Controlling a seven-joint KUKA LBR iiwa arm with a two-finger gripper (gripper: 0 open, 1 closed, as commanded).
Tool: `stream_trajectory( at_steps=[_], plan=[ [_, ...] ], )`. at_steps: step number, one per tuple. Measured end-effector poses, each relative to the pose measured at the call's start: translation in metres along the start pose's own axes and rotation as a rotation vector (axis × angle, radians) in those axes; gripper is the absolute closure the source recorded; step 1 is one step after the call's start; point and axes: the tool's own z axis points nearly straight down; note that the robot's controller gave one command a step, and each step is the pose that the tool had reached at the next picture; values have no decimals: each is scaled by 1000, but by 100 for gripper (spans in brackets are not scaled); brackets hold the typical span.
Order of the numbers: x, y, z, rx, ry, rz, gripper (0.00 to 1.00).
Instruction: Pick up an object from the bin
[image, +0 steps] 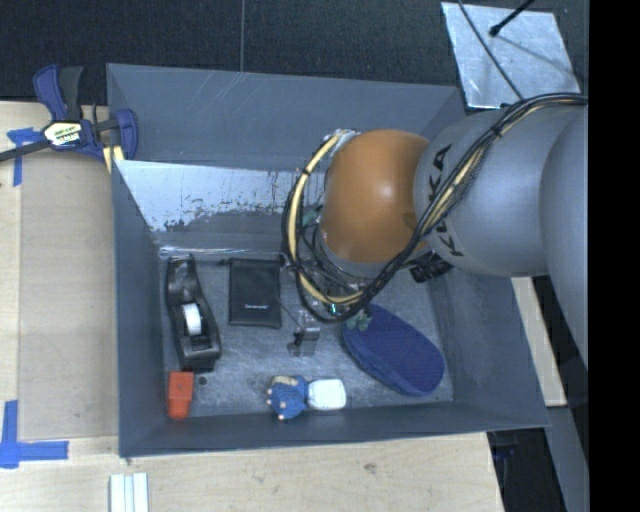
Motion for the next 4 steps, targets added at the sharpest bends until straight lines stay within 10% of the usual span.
stream_trajectory(
  at_steps=[1, 2, 4],
  plan=[
    [-36, 33, 74, -1, -6, -71, 0],
    [-38, 32, 69, -1, -11, -67, 100],
    [-37, 44, -132, -3, -17, -27, 100]
  ],
)
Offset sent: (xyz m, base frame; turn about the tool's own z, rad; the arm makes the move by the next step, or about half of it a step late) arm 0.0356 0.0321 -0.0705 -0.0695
